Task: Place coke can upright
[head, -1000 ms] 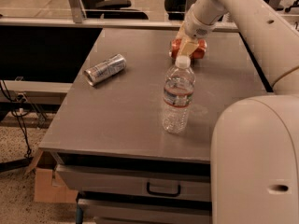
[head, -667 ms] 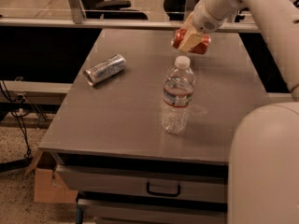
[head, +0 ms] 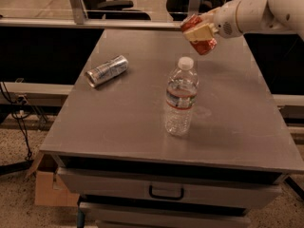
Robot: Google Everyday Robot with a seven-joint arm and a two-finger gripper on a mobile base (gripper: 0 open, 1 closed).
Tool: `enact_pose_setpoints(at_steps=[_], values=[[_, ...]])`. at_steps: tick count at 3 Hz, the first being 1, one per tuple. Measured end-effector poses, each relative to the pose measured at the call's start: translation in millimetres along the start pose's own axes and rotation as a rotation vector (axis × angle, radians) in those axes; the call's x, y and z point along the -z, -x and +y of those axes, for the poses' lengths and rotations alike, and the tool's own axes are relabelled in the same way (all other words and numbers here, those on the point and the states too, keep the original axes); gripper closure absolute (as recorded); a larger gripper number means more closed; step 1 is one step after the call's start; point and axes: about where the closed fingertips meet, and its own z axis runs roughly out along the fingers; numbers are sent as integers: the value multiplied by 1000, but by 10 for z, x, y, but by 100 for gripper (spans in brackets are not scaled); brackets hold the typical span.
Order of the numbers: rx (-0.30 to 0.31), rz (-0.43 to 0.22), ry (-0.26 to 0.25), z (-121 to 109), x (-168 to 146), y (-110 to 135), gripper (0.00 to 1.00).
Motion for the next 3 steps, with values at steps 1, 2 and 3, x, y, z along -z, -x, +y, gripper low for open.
enact_pose_setpoints(at_steps=[1,2,3], values=[[-109,-91,-34,87,53,-98,100],[-204,-224,-43,213,104,-259,100],[-237,-286,-44,268,135,-322,100]])
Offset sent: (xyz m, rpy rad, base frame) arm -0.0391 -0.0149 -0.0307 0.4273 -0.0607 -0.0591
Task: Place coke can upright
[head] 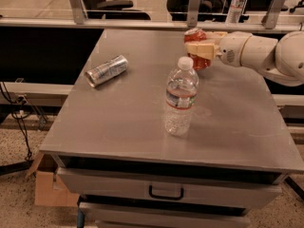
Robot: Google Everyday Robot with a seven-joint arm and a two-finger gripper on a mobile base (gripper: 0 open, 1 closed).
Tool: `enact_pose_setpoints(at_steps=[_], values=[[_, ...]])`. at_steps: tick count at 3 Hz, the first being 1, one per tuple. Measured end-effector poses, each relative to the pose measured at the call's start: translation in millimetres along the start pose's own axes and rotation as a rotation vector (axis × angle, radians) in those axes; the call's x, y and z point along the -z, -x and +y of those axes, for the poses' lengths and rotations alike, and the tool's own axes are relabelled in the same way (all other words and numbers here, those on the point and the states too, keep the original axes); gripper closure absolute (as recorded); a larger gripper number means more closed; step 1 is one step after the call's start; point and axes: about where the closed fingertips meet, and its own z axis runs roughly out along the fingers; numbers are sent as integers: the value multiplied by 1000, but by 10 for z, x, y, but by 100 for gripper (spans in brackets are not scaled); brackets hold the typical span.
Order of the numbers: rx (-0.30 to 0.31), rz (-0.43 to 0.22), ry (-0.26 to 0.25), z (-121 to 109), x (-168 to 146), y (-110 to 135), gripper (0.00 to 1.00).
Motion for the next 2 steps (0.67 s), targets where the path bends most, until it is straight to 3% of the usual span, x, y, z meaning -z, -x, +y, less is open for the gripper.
enact_pose_setpoints(at_steps=[1,2], values=[[-14,-17,24,17,42,-66,85],[-44,-14,40,61,117,-170,61]])
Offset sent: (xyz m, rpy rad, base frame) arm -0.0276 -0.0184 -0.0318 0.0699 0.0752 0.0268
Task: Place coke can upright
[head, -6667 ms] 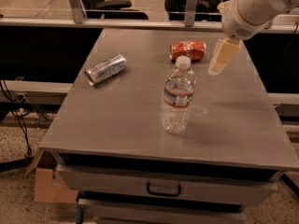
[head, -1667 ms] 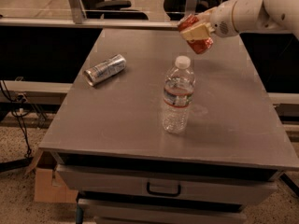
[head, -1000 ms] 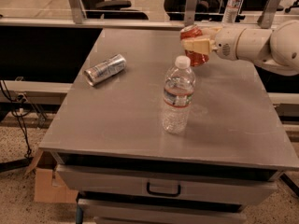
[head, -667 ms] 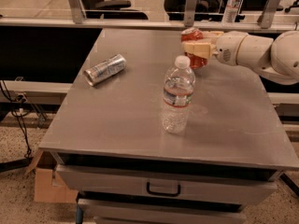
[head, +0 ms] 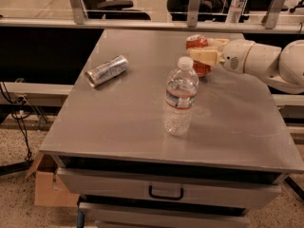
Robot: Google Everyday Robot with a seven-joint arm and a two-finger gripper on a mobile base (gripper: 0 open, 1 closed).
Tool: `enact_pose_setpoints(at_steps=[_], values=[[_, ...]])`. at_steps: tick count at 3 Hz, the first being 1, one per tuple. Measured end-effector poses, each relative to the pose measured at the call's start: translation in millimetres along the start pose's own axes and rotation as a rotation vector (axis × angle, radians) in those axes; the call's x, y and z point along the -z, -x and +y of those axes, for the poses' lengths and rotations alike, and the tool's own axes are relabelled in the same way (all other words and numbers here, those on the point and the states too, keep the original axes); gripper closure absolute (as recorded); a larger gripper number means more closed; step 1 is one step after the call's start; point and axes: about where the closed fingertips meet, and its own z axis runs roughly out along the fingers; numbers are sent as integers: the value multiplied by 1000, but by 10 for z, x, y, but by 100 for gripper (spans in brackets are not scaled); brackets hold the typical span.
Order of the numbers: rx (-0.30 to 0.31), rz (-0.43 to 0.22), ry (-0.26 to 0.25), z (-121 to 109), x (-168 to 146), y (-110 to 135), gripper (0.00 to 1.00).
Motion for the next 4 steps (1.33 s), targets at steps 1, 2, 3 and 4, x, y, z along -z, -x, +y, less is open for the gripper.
enact_pose_setpoints(at_steps=[1,2,3,4], values=[[-26,20,0,26,84,-85,38],[-36,54,-5,39,185,-139,14],[-28,90,-18,21,310,-150,0],[-1,134,-13,6,374,-121,0]])
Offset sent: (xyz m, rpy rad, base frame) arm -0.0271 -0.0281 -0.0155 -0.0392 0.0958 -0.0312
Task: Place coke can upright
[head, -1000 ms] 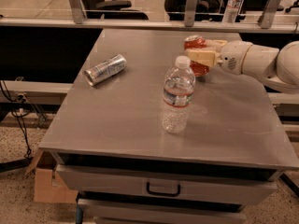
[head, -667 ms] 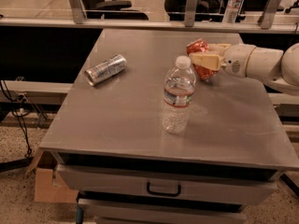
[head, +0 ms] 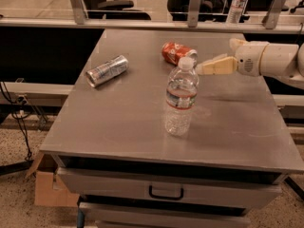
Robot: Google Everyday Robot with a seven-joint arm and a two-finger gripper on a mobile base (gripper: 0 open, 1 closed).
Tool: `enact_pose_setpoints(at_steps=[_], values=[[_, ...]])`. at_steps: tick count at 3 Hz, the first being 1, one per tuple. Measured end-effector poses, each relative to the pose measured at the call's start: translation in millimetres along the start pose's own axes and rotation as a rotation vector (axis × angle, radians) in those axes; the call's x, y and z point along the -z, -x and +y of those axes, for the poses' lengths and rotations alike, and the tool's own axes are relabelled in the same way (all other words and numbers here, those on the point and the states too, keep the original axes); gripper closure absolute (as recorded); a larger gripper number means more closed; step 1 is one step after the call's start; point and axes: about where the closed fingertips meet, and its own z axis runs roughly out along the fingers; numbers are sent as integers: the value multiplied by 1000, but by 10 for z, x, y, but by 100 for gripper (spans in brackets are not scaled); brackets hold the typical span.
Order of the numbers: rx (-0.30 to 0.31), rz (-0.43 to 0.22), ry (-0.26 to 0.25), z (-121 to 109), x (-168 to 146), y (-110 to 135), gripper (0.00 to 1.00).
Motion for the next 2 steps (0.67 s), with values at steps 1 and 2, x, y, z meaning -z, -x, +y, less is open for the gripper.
enact_pose_setpoints(at_steps=[1,2], values=[[38,68,26,-29,-23,24,0],[92,168,48,-120,-84,79,0]])
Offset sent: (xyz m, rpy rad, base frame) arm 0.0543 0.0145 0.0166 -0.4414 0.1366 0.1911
